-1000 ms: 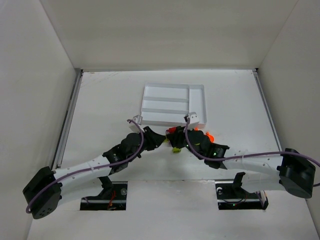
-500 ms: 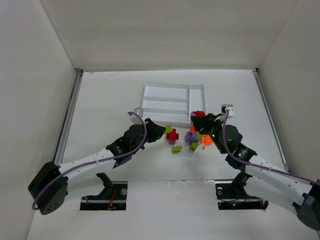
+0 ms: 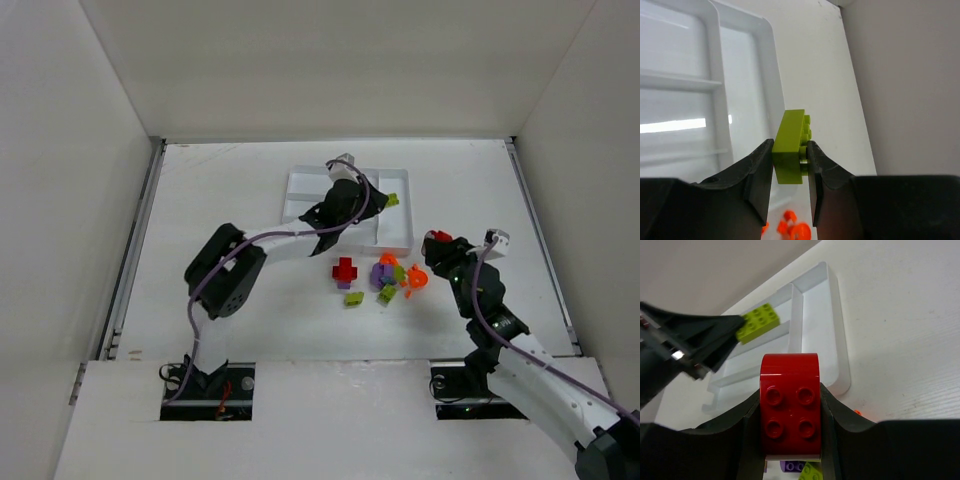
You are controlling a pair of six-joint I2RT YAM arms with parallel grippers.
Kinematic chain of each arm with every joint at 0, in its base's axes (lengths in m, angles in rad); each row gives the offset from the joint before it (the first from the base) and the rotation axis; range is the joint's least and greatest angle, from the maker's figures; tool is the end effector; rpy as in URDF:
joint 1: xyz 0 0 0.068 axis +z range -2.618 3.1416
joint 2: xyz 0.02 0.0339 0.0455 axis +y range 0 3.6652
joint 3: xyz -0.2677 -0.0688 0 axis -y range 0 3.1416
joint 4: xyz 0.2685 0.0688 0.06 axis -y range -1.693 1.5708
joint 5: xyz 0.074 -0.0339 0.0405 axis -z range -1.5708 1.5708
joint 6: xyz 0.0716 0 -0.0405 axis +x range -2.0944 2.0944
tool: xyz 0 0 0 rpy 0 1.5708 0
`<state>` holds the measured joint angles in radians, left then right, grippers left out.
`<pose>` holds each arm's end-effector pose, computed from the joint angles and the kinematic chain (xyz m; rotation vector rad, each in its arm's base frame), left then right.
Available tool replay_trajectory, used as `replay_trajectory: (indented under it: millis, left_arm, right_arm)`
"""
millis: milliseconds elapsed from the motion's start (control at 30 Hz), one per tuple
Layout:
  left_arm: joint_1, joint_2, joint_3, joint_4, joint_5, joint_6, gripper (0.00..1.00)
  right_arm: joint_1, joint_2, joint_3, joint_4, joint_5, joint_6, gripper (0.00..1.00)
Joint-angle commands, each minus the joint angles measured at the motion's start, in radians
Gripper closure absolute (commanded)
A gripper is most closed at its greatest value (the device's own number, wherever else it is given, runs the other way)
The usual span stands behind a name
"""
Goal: Sort the legos into containers by color
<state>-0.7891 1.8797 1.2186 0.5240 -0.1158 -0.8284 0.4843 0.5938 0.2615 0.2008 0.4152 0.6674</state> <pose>0.3538 -0.3447 0.2312 -0.1286 1.8304 -1.0821 0.1991 0.0721 0.2141 0.4648 1.6529 0.5075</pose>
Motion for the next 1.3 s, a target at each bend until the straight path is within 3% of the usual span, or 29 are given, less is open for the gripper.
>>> replay_trajectory:
  millis: [0, 200, 367, 467, 667, 800, 933, 1133, 1267]
  left_arm:
    - [0.031, 0.12, 0.148, 0.027, 0.021, -0.029, 0.9]
    - [0.029, 0.297, 0.387, -0.025, 0.001, -0.032, 0.84]
    - [0.017, 0.343, 0.473, -0.078, 0.011, 0.011, 0.55]
    - [0.021, 0.293, 0.426, -0.076, 0.011, 0.02, 0.47]
    - [0.024, 0.049, 0.09, 0.011, 0.062, -0.075, 0.55]
    - [0.015, -0.128, -0.225, 0.226, 0.134, -0.197, 0.57]
    - [0.014, -0.253, -0.48, 0.446, 0.185, -0.351, 0.53]
    - [-0.02, -0.323, -0.683, 0.767, 0.188, -0.5, 0.47]
    - [-0.023, -0.376, -0.757, 0.844, 0.179, -0.526, 0.46]
  right_arm:
    - [-0.002, 0.001, -0.002, 0.028, 0.011, 0.026, 0.76]
    - [0.026, 0.0, -0.007, 0.043, 0.014, 0.023, 0.76]
    - [0.038, -0.003, -0.007, 0.045, 0.01, 0.02, 0.76]
    - [0.041, 0.036, -0.001, 0.058, 0.005, 0.018, 0.76]
    - [0.038, 0.057, -0.002, 0.097, -0.082, 0.031, 0.75]
    - [0.012, 0.052, 0.01, 0.126, -0.235, 0.093, 0.74]
    - [0.003, 0.073, 0.067, 0.147, -0.349, 0.175, 0.74]
    - [0.075, 0.21, 0.157, 0.264, -0.355, 0.332, 0.74]
    - [0.116, 0.317, 0.177, 0.373, -0.339, 0.446, 0.74]
